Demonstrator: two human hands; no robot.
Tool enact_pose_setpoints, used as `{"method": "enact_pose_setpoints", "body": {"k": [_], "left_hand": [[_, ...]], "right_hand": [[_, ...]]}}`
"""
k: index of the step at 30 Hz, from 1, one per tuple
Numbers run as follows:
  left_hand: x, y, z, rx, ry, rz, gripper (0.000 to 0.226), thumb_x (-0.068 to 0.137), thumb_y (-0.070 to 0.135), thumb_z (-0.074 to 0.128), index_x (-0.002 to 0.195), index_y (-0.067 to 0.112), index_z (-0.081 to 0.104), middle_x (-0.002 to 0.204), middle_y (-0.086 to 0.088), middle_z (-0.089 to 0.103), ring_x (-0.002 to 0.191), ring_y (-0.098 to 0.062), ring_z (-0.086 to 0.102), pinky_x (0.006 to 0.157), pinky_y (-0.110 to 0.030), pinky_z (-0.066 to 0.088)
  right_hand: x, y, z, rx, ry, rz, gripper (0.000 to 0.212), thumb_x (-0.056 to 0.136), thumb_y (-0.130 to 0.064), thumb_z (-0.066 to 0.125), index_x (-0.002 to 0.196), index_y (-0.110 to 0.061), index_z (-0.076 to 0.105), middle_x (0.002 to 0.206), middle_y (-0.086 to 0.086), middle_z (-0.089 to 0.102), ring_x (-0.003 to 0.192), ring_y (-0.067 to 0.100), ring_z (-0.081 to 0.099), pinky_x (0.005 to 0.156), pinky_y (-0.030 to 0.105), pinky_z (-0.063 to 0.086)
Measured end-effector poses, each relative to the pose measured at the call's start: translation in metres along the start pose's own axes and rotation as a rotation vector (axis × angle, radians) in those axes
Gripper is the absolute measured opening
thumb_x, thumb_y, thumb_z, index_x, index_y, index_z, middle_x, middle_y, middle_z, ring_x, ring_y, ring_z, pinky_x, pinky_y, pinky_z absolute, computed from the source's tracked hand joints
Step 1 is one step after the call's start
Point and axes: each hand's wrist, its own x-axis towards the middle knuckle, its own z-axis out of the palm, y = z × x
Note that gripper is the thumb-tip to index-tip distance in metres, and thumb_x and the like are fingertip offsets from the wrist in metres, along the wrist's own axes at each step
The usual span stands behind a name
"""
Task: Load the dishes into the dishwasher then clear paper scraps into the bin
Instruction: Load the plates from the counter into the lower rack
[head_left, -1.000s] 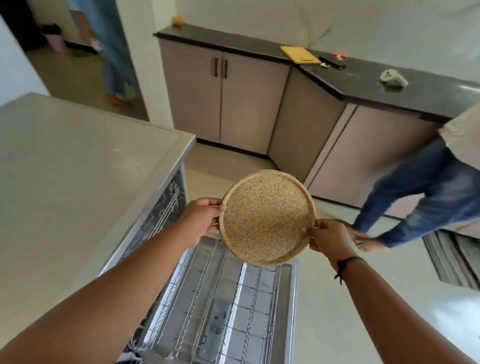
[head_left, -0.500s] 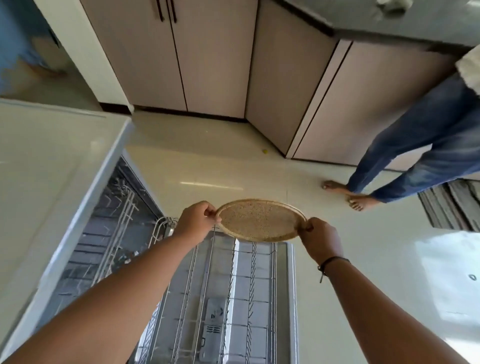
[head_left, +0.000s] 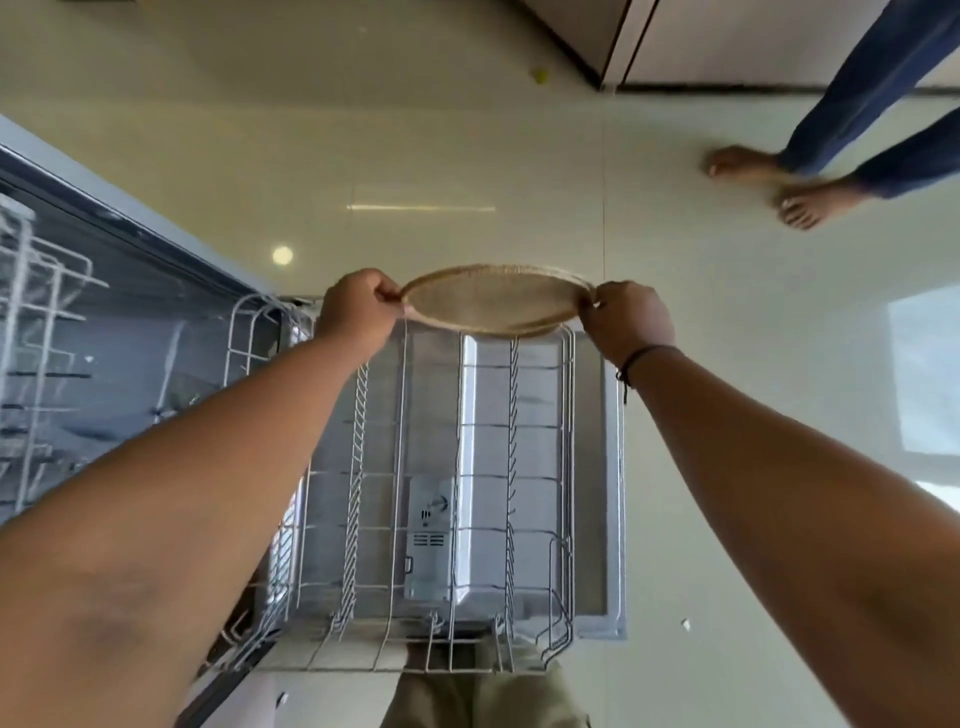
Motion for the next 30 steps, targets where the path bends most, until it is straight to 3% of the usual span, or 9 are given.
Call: {"method": "enact_pose_setpoints", "body": {"k": [3,7,9,15,19,25,28,30], "left_hand": [[0.012,-0.010,0.016,0.022,0.010,-0.012,0.015,0.079,0.015,0.076,0.086,0.017,0.063,0.085,-0.002,0.063,0.076,-0.018,0.056,0.064,-0.023,0.037],[0.022,-0.021,0.029,0.048,0.006,-0.023,0.017,0.079,0.016,0.076,0.092,0.010,0.065,0.086,-0.002,0.062,0.077,-0.017,0.055,0.057,-0.023,0.035],[0.027,-0.024,0.032,0.050,0.007,-0.027,0.020,0.078,0.017,0.077,0.092,0.010,0.065,0.087,-0.003,0.063,0.078,-0.018,0.055,0.065,-0.023,0.037],[0.036,-0.036,0.045,0.096,-0.049,-0.024,0.023,0.078,0.018,0.076,0.097,0.009,0.068,0.099,-0.010,0.069,0.090,-0.026,0.062,0.074,-0.026,0.044],[0.033,-0.043,0.060,0.109,-0.053,-0.016,0.020,0.085,0.020,0.069,0.102,0.010,0.067,0.096,-0.002,0.065,0.083,-0.018,0.055,0.069,-0.022,0.034],[0.032,-0.052,0.066,0.131,-0.056,0.043,0.021,0.091,0.025,0.061,0.109,0.013,0.063,0.104,-0.007,0.067,0.092,-0.024,0.060,0.072,-0.026,0.039],[0.030,-0.055,0.066,0.145,-0.119,0.031,0.028,0.089,0.029,0.062,0.113,0.015,0.062,0.111,-0.006,0.065,0.099,-0.025,0.059,0.077,-0.028,0.040],[0.026,-0.055,0.067,0.159,-0.178,0.019,0.036,0.088,0.031,0.063,0.120,0.017,0.059,0.122,-0.009,0.061,0.109,-0.029,0.057,0.083,-0.030,0.041]], "right_hand": [[0.007,0.007,0.018,-0.018,-0.017,-0.016,0.031,0.093,-0.029,0.049,0.093,-0.006,0.070,0.097,0.018,0.067,0.091,0.036,0.062,0.065,0.030,0.040],[0.011,0.010,0.034,0.006,-0.046,0.003,0.030,0.092,-0.028,0.048,0.089,-0.007,0.069,0.091,0.018,0.067,0.084,0.035,0.061,0.063,0.029,0.039],[0.012,0.011,0.041,0.014,-0.061,0.012,0.031,0.092,-0.030,0.047,0.088,-0.009,0.069,0.089,0.016,0.067,0.080,0.033,0.060,0.063,0.030,0.040],[0.016,0.015,0.061,-0.013,-0.130,0.037,0.027,0.092,-0.025,0.047,0.097,-0.011,0.069,0.094,0.015,0.067,0.089,0.034,0.062,0.066,0.029,0.042],[0.015,0.016,0.074,-0.002,-0.124,0.024,0.027,0.092,-0.018,0.045,0.103,-0.014,0.070,0.099,0.012,0.068,0.091,0.031,0.061,0.068,0.027,0.041],[0.019,0.010,0.077,0.058,-0.098,0.065,0.026,0.088,-0.015,0.045,0.098,-0.011,0.069,0.092,0.011,0.067,0.076,0.027,0.052,0.066,0.026,0.038],[0.013,0.012,0.079,0.116,-0.097,0.044,0.026,0.089,-0.019,0.046,0.103,-0.014,0.067,0.096,0.011,0.068,0.089,0.030,0.060,0.069,0.026,0.039],[0.005,0.013,0.082,0.207,-0.119,0.037,0.033,0.089,-0.016,0.045,0.117,-0.017,0.062,0.106,0.007,0.068,0.099,0.027,0.060,0.073,0.024,0.039]]}}
